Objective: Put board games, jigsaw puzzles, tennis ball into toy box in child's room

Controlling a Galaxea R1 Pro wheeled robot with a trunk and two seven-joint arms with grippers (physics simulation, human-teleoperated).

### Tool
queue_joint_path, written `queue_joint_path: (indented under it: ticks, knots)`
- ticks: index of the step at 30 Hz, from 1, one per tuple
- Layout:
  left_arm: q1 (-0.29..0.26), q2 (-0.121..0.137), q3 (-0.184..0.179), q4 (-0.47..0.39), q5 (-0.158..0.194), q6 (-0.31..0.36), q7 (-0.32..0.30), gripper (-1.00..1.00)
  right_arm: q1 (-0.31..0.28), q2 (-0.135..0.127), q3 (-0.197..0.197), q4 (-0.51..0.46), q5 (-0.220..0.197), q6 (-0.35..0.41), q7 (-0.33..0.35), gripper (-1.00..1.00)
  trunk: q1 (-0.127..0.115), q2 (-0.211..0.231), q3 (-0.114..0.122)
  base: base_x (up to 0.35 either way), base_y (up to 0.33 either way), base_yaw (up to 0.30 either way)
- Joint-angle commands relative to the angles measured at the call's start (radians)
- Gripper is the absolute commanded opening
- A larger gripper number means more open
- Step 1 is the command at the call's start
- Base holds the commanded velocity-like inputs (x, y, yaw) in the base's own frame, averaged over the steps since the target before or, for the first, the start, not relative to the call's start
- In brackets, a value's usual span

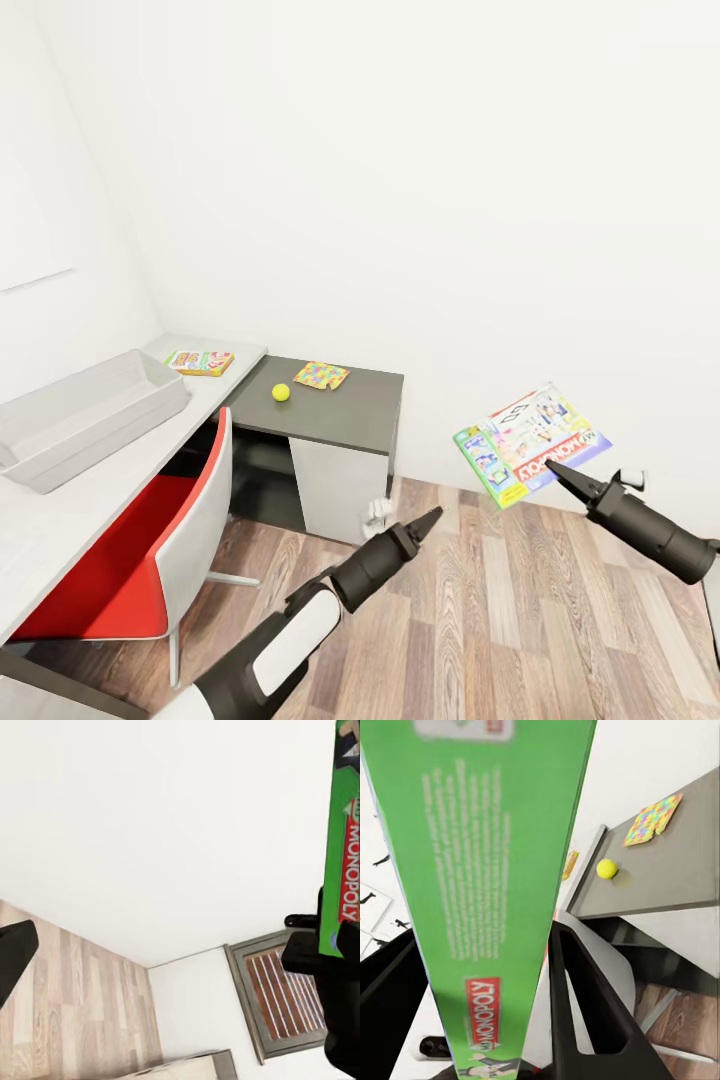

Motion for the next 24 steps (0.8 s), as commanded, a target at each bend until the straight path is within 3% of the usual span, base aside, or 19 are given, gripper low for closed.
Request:
queue_joint_path:
  ticks: [1, 11, 24]
  knots:
    - [0.003, 0.005, 0.005, 0.000, 0.010, 0.006, -0.004, 1.00, -0.001, 0.000, -0.003, 0.000, 0.001, 0.004, 0.004, -1.00, 0.001, -0.002, -0.002, 0.000, 0.000, 0.000]
    - [0.031, 0.037, 0.022, -0.003, 0.008, 0.006, -0.007, 1.00, -0.001, -0.006, -0.008, -0.007, 0.001, 0.006, 0.005, -1.00, 0.001, -0.002, -0.002, 0.000, 0.000, 0.000]
    - [0.042, 0.045, 0.026, -0.004, 0.010, 0.017, -0.004, 1.00, 0.001, -0.008, -0.010, -0.043, 0.003, 0.043, 0.007, -1.00, 0.001, -0.002, -0.002, 0.000, 0.000, 0.012]
